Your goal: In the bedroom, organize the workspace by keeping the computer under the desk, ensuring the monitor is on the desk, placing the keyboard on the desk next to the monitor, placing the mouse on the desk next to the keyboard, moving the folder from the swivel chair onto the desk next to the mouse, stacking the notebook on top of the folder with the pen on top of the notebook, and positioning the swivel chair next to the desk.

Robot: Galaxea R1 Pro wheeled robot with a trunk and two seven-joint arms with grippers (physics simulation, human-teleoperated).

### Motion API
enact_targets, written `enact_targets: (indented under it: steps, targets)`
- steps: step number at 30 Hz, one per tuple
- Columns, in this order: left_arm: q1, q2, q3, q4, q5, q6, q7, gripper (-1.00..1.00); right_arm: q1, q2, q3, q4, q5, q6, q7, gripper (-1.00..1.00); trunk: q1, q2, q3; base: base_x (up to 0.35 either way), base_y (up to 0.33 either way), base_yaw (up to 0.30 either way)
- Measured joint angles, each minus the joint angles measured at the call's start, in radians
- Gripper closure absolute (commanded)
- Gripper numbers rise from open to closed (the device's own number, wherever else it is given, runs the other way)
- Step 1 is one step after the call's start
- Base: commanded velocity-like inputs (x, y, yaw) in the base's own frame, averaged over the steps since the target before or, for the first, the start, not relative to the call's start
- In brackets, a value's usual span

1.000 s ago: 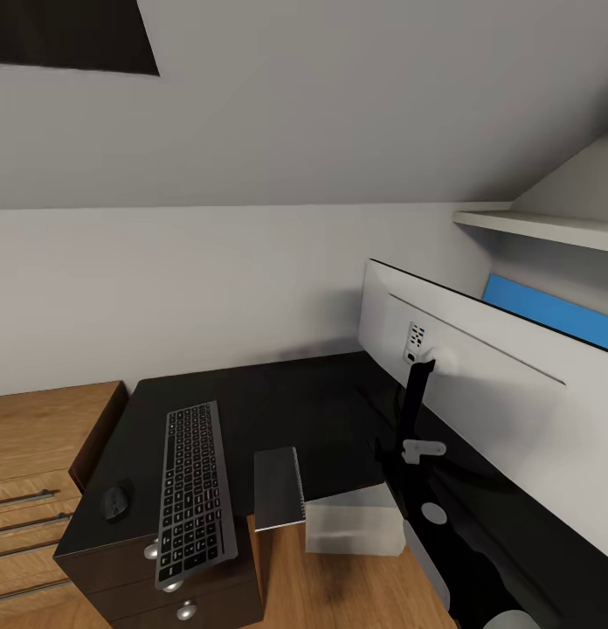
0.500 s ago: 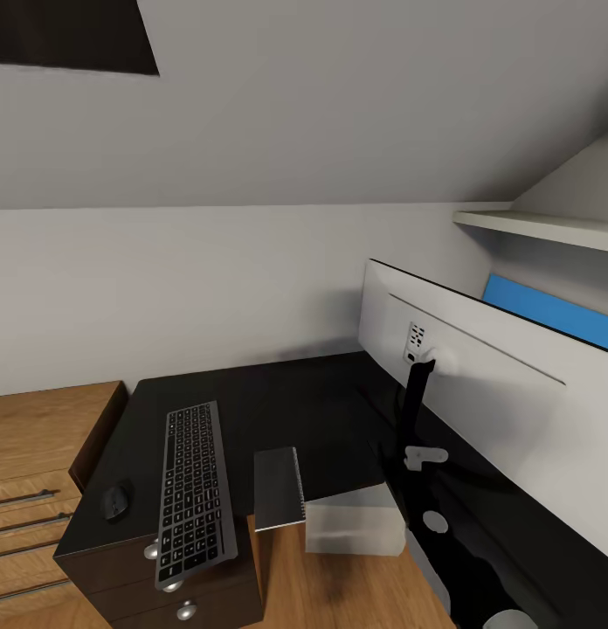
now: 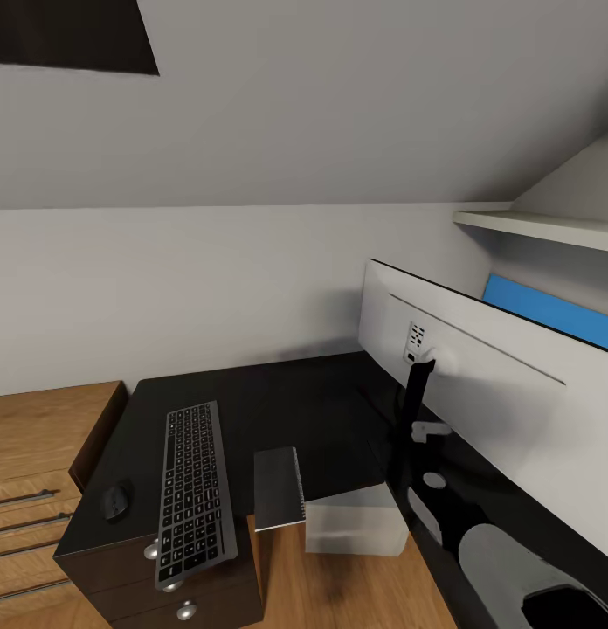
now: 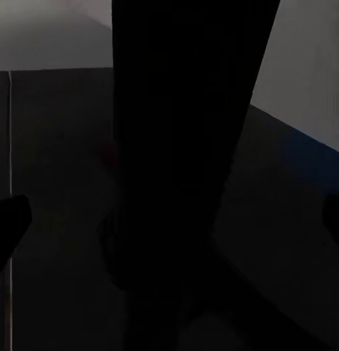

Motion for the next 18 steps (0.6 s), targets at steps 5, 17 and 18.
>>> enact_targets:
  steps: [5, 17, 18]
  targets:
    - [0.001, -0.001, 0.000, 0.116, -0.001, -0.120, 0.001, -1.00, -0.017, -0.006, 0.000, 0.025, 0.000, -0.017, 0.000, -1.00, 0.000, 0.000, 0.000, 0.000, 0.000, 0.000]
    - [0.001, -0.003, -0.002, 0.254, 0.000, -0.247, 0.000, -1.00, -0.022, -0.028, 0.004, 0.070, 0.002, -0.024, 0.000, -1.00, 0.000, 0.000, 0.000, 0.000, 0.000, 0.000]
    - [0.000, -0.004, -0.003, 0.255, 0.000, -0.247, 0.000, -1.00, -0.022, -0.028, 0.004, 0.073, 0.001, -0.024, 0.000, -1.00, 0.000, 0.000, 0.000, 0.000, 0.000, 0.000]
